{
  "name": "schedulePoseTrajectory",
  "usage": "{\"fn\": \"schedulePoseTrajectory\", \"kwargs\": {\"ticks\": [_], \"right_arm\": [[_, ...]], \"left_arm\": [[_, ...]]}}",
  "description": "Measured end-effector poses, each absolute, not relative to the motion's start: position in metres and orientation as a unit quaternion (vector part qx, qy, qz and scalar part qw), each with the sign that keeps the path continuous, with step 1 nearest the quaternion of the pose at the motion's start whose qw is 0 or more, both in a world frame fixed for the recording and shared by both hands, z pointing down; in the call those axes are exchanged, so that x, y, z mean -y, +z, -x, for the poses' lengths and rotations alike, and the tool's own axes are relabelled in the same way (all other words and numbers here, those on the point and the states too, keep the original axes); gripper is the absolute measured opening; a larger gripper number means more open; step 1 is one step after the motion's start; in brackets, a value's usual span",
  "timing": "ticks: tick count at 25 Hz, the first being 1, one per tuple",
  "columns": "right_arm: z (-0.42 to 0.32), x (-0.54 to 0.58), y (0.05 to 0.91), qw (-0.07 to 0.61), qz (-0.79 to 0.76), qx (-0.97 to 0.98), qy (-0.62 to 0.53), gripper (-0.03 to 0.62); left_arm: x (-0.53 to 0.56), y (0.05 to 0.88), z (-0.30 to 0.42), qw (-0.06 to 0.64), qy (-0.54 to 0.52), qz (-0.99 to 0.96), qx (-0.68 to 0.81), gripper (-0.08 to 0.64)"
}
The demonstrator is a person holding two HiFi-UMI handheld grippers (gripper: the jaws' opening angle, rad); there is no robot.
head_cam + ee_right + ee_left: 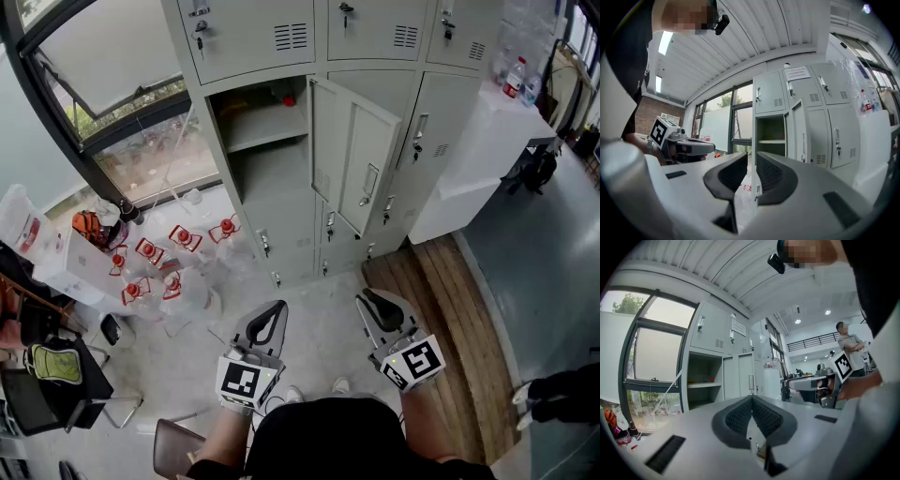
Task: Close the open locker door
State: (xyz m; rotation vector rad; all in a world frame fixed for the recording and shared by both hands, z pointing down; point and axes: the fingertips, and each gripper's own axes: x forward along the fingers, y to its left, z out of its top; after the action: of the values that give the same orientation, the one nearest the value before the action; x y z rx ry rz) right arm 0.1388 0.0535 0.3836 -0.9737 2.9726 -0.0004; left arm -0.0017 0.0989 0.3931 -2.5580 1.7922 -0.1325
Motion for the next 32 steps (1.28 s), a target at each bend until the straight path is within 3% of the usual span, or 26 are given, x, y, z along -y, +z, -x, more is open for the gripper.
{"fn": "schedulePoseTrajectory", "kwargs": {"ticks": [18,22,32], "right_arm": [[-0.201,0.004,0.384,0.040,0.296,-0.954,-0.015,0.077],[-0.211,0.018,0.390,0.039,0.299,-0.953,-0.021,0.076],[-0.177,0.054,0.400,0.033,0.311,-0.950,-0.021,0.077]], "left_arm": [[-0.048,0.398,-0.057,0.018,-0.056,0.802,-0.594,0.021],[-0.043,0.410,-0.057,-0.009,-0.078,0.791,-0.606,0.021],[0.000,0.417,-0.025,0.003,-0.058,0.806,-0.589,0.021]]}}
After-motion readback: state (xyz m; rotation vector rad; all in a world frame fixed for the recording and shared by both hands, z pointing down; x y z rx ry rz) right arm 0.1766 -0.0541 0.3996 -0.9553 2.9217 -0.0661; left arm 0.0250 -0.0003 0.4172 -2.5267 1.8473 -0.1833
